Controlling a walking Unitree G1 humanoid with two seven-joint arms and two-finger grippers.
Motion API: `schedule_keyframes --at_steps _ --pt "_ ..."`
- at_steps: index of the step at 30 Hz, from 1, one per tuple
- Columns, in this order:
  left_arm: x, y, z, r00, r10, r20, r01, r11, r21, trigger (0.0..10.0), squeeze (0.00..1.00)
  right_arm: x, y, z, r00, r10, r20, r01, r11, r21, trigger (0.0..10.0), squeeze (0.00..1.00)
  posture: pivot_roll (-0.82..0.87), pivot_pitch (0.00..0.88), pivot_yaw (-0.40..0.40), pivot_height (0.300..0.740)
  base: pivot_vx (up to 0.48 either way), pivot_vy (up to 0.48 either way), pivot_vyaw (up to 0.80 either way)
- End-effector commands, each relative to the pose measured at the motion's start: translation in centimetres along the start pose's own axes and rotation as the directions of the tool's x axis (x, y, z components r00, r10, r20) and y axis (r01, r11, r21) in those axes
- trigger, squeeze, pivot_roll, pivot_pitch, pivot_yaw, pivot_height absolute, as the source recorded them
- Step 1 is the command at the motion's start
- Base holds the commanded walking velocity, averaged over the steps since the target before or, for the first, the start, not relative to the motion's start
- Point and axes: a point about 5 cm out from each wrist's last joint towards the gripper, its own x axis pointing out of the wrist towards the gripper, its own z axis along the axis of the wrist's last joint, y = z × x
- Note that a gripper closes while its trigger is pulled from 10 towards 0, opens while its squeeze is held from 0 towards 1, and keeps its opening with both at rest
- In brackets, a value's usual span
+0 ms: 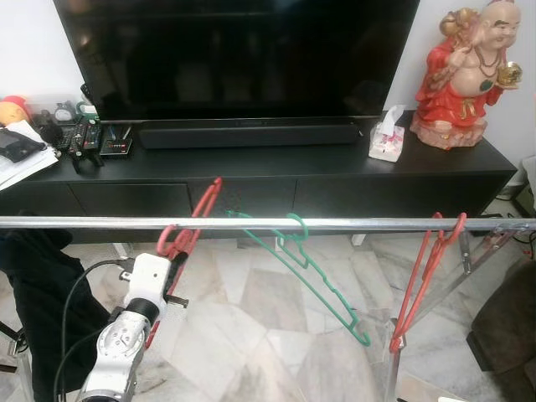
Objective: Hang hanger
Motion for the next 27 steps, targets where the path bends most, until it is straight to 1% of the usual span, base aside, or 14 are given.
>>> schedule_keyframes --at_steps 1,2,4,6,8,14,16,19,22,27 --pt "0.2 0.8 0.6 0.999 0.05 0.014 -0.05 0.998 -0.035 10.0 0.0 0.0 -0.4 0.1 1.0 -0.009 0.002 0.009 1.0 0.003 10.0 0.0 -0.05 0.0 -0.043 0.74 0.0 0.0 0.0" --pt "0.3 0.8 0.6 0.998 0.056 0.011 -0.056 0.998 -0.038 10.0 0.0 0.0 -0.4 0.1 1.0 -0.009 0.002 0.009 1.0 0.003 10.0 0.0 -0.05 0.0 -0.045 0.74 0.0 0.0 0.0" --pt "0.5 1.7 0.4 0.993 0.117 -0.006 -0.118 0.991 -0.062 10.0 0.0 0.0 -0.4 0.1 1.0 -0.009 0.002 0.009 1.0 -0.001 10.0 0.0 -0.05 0.0 -0.046 0.74 0.0 0.0 0.0" --pt "0.6 2.4 0.4 0.988 0.153 -0.015 -0.154 0.984 -0.086 10.0 0.0 0.0 -0.4 0.1 1.0 -0.01 0.002 0.01 1.0 -0.004 10.0 0.0 -0.06 0.0 -0.047 0.74 0.0 0.0 0.0" --pt "0.7 2.5 0.4 0.988 0.155 -0.019 -0.156 0.984 -0.08 10.0 0.0 0.0 -0.4 0.1 1.0 -0.01 0.002 0.01 1.0 -0.004 10.0 0.0 -0.06 0.0 -0.047 0.74 0.0 0.0 0.0" --pt "1.5 2.8 0.7 0.987 0.157 -0.033 -0.159 0.985 -0.065 10.0 0.0 0.0 -0.5 0.1 1.0 -0.01 0.003 0.01 1.0 -0.001 10.0 0.0 -0.06 0.0 -0.048 0.74 0.0 0.0 0.0" --pt "2.2 2.7 0.9 0.987 0.152 -0.059 -0.155 0.986 -0.053 10.0 0.0 0.0 -0.4 0.1 1.0 -0.01 0.003 0.01 1.0 -0.002 10.0 0.0 -0.06 0.0 -0.047 0.74 0.0 0.0 0.0" --pt "2.6 2.5 0.8 0.986 0.145 -0.081 -0.149 0.988 -0.044 10.0 0.0 0.0 -0.4 0.1 1.0 -0.01 0.003 0.01 1.0 -0.002 10.0 0.0 -0.06 0.0 -0.046 0.74 0.0 0.0 0.0" --pt "3.2 2.3 0.3 0.978 0.146 -0.147 -0.154 0.987 -0.04 10.0 0.0 0.0 -0.4 0.1 1.0 -0.008 0.003 0.008 1.0 0.002 10.0 0.0 -0.06 0.0 -0.042 0.74 0.0 0.0 0.0" --pt "3.5 2.3 0.2 0.974 0.153 -0.169 -0.164 0.985 -0.055 10.0 0.0 0.0 -0.3 0.1 1.0 -0.007 0.003 0.007 1.0 0.004 10.0 0.0 -0.06 0.0 -0.04 0.74 0.0 0.0 0.0"
